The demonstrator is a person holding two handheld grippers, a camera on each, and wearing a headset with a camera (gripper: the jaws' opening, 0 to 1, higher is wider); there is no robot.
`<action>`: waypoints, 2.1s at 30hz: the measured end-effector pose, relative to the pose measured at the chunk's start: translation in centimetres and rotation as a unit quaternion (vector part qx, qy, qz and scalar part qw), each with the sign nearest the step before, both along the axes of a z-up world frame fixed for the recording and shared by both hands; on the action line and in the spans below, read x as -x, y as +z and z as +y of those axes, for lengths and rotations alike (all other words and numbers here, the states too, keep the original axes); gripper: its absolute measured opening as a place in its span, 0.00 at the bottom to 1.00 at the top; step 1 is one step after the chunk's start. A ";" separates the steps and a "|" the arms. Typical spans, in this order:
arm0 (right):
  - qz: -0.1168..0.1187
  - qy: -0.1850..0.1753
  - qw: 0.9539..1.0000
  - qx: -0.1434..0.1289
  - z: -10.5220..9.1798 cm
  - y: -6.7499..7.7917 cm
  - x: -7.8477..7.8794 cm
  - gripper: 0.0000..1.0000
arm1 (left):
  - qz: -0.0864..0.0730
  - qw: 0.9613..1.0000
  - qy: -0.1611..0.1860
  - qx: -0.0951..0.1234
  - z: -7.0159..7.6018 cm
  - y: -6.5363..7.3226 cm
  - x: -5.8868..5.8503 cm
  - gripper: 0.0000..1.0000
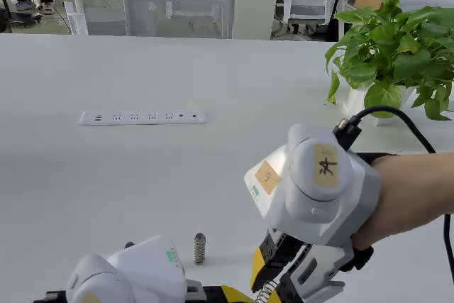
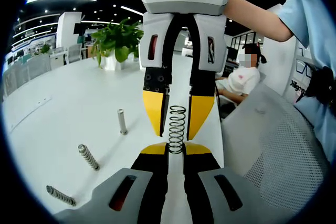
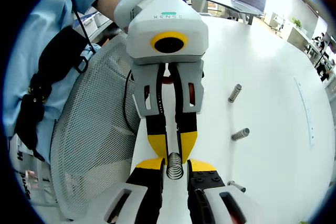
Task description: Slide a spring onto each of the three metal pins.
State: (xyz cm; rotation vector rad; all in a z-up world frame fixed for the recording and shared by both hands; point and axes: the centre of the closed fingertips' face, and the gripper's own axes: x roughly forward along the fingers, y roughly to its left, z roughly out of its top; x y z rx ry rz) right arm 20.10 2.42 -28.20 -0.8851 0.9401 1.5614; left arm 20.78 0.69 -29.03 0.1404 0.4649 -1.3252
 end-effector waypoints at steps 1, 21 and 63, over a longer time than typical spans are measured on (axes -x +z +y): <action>0.001 0.000 1.000 0.001 0.0 0.0 0.0 0.12 | 0.000 1.000 0.000 0.001 0.0 0.0 0.0 0.06; 0.012 -0.014 1.000 -0.004 0.0 0.0 0.1 0.07 | -0.001 1.000 0.005 0.008 -0.1 0.3 -0.1 0.06; 0.006 -0.012 1.000 0.010 -0.5 -0.1 -0.2 0.07 | -0.016 0.992 0.121 0.014 6.0 -0.9 -2.4 0.49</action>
